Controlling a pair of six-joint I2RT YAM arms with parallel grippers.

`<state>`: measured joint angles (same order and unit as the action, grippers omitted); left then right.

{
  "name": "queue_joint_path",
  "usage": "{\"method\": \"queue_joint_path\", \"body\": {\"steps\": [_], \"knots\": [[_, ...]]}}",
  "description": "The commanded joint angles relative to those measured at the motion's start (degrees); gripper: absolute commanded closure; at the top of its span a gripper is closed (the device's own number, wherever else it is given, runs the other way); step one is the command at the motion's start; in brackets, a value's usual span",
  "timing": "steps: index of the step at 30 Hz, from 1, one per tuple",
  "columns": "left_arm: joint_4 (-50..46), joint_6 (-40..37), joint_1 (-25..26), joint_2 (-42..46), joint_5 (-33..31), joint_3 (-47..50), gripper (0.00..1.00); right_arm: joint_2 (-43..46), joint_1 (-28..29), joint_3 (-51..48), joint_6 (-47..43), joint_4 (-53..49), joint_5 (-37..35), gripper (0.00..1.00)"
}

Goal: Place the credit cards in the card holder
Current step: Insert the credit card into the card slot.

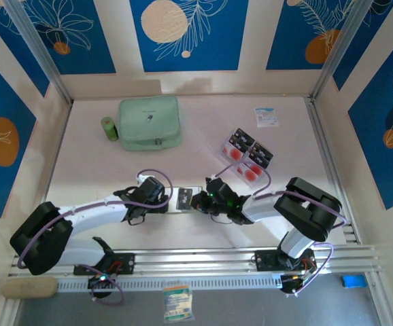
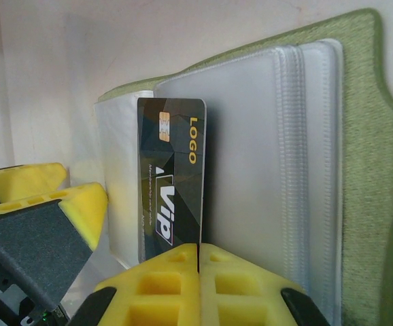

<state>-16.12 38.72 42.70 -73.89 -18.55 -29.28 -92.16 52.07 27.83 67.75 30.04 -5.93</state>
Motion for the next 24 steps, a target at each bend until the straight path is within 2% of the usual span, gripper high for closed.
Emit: {"method": "queue_joint_path", "body": {"steps": [1,12,24], "knots": [[-1.1,0.7,-0.6,0.6,-1.1,0.7,0.0,-1.2,-0.5,1.8,-1.2,-3.1,2.6,1.0],[-1.0,0.8,-0.6,0.6,-1.0,0.7,0.0,-3.8,-1.7,4.0,-1.9,-3.3,6.4,1.0],[-0.8,0.8,-0.6,0.5,-1.0,0.7,0.0,-0.6,-4.2,3.0,-4.1,-6.6,8.4,1.0]]}}
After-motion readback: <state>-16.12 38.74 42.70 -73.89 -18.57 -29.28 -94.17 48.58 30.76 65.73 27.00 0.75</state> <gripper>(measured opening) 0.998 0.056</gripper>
